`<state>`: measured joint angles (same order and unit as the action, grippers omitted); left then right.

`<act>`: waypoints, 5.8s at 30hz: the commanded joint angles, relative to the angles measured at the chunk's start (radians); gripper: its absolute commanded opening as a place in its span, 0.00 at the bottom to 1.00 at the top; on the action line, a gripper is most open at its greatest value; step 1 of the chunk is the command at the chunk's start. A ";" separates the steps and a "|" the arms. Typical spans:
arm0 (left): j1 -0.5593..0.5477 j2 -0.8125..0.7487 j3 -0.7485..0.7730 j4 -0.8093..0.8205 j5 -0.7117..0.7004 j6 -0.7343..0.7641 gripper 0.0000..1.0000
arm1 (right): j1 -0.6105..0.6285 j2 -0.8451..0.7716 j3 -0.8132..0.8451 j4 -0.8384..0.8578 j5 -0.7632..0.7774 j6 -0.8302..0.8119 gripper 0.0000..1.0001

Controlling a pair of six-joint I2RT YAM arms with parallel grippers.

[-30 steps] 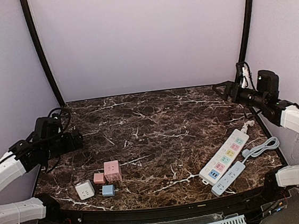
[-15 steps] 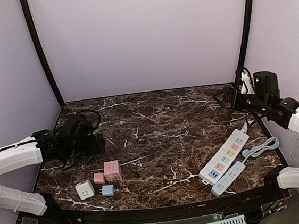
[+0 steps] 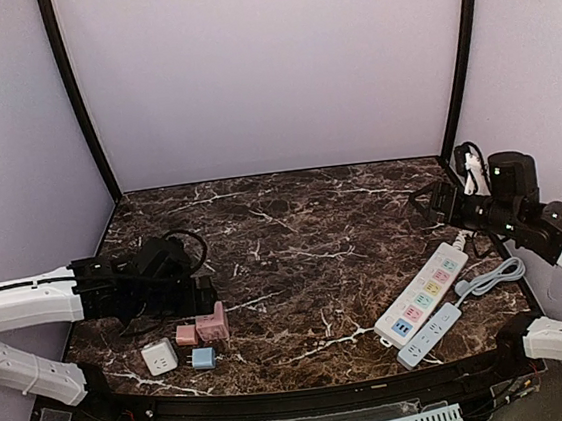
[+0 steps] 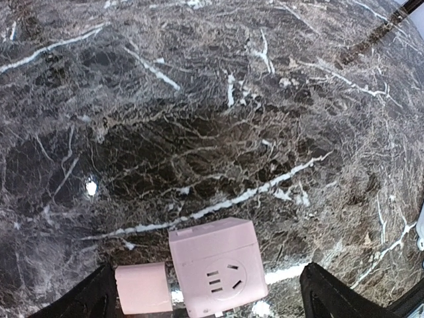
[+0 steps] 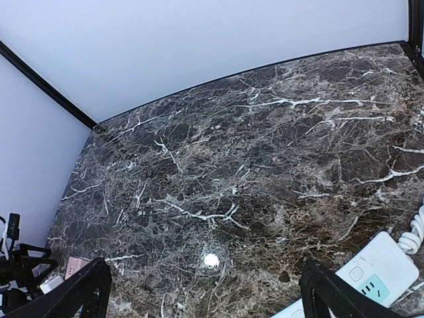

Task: Insert the plug

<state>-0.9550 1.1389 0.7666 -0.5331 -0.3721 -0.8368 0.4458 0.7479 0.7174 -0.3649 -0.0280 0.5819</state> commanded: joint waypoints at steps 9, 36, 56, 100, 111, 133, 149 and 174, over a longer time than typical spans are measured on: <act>-0.084 0.099 -0.058 -0.014 0.058 -0.091 0.92 | 0.049 -0.029 -0.060 0.014 0.005 0.044 0.99; -0.133 0.329 0.086 0.071 -0.096 -0.012 0.33 | 0.122 0.042 -0.099 0.093 0.013 0.028 0.99; -0.159 0.238 -0.123 1.085 -0.062 0.938 0.01 | 0.358 0.351 0.127 0.125 -0.254 -0.062 0.99; -0.159 0.196 -0.189 1.250 0.357 1.207 0.01 | 0.644 0.851 0.588 -0.051 -0.231 0.000 0.61; -0.159 0.191 -0.206 1.256 0.350 1.201 0.80 | 0.648 0.849 0.643 -0.164 -0.105 -0.057 0.11; -0.015 -0.085 -0.214 0.909 -0.159 0.869 0.99 | 0.634 0.550 0.482 -0.620 0.312 -0.042 0.00; 0.170 0.007 -0.158 0.759 -0.107 0.649 0.99 | 0.591 0.504 0.355 -0.711 0.378 -0.014 0.00; 0.185 0.026 -0.144 0.749 -0.023 0.628 0.99 | 0.542 0.484 0.204 -0.792 0.294 0.151 0.00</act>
<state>-0.7765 1.1614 0.5938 0.2314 -0.4141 -0.1963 0.9939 1.2213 0.9436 -1.1419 0.2539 0.6834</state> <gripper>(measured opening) 0.987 0.594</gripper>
